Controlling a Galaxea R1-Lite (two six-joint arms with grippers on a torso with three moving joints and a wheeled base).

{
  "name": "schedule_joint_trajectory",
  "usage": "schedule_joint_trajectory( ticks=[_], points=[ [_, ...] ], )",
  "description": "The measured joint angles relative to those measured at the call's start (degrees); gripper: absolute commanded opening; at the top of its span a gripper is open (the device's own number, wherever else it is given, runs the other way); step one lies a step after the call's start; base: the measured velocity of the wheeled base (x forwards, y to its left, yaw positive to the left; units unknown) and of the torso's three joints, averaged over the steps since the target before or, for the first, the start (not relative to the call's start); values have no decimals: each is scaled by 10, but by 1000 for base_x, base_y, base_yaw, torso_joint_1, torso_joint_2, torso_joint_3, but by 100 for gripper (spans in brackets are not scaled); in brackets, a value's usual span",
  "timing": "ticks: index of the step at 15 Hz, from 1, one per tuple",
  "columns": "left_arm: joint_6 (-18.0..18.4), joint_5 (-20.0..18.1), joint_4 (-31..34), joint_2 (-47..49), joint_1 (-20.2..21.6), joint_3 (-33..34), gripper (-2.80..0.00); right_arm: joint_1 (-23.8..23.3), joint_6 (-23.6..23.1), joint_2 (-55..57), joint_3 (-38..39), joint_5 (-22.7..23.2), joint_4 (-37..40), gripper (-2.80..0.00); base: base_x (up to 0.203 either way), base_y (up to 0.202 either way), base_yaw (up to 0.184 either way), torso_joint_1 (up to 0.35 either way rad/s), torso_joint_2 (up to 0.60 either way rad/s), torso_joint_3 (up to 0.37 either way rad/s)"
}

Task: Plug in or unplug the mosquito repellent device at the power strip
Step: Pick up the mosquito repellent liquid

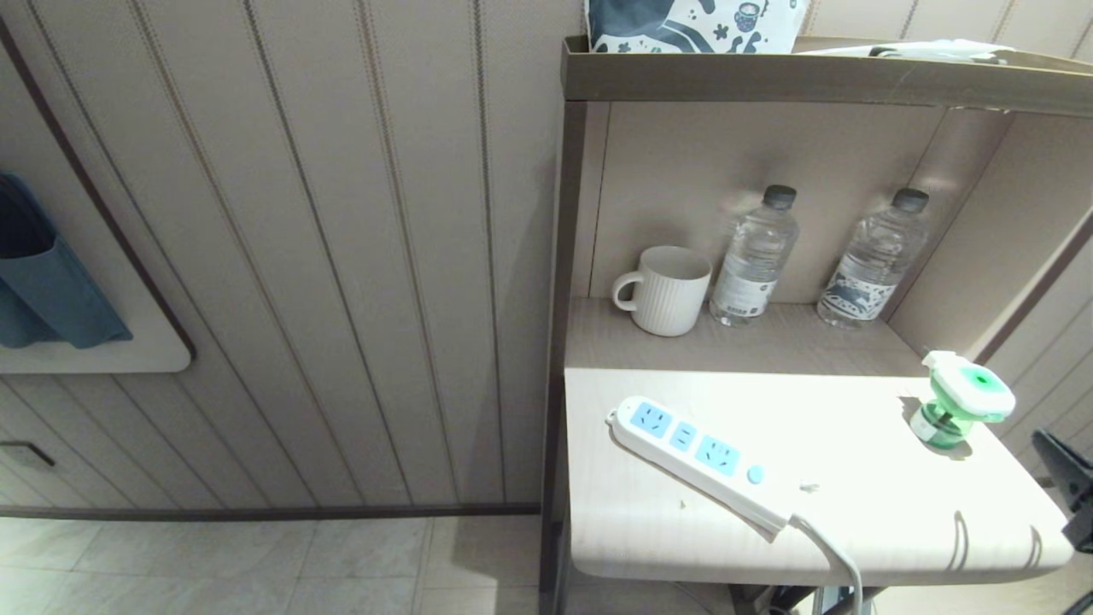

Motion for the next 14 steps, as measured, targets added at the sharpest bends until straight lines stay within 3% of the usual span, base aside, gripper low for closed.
schedule_joint_trajectory(
  ticks=[6, 14],
  points=[
    [0, 0, 0, 0, 0, 0, -280, -25, -5, 96, 5, 1, -133, 0, 0, 0, 0, 0, 0, 0],
    [0, 0, 0, 0, 0, 0, -280, -23, -9, 133, 7, 1, -135, 0, 0, 0, 0, 0, 0, 0]
  ],
)
